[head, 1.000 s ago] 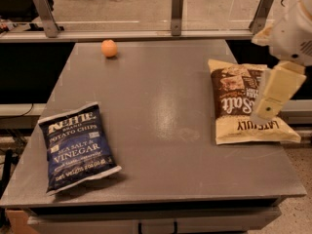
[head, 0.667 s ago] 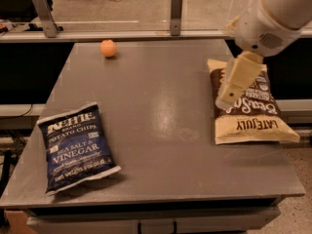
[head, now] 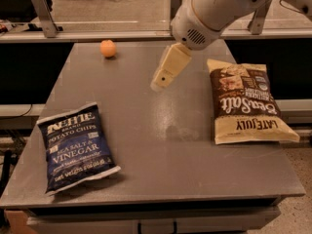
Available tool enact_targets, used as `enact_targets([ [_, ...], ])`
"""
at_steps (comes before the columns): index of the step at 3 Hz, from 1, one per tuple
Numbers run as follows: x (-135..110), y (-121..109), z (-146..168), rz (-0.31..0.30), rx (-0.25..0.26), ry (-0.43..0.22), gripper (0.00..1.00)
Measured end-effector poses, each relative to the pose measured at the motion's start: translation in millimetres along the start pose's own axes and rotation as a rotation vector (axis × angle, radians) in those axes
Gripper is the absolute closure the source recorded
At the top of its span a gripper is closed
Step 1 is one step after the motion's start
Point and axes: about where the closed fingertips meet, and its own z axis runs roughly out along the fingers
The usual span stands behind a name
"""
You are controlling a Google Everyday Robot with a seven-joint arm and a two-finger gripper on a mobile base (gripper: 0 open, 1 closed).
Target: Move orange near blue chip bag
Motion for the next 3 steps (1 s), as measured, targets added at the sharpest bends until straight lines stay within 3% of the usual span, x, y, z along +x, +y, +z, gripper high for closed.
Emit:
enact_targets([
  [1,0,0,0,0.000,0.000,0.000,0.00],
  [2,-19,-9,25,0.001,0.006,-0.059,0.00],
  [3,-53,-33,76,0.013,0.025,-0.159,0.00],
])
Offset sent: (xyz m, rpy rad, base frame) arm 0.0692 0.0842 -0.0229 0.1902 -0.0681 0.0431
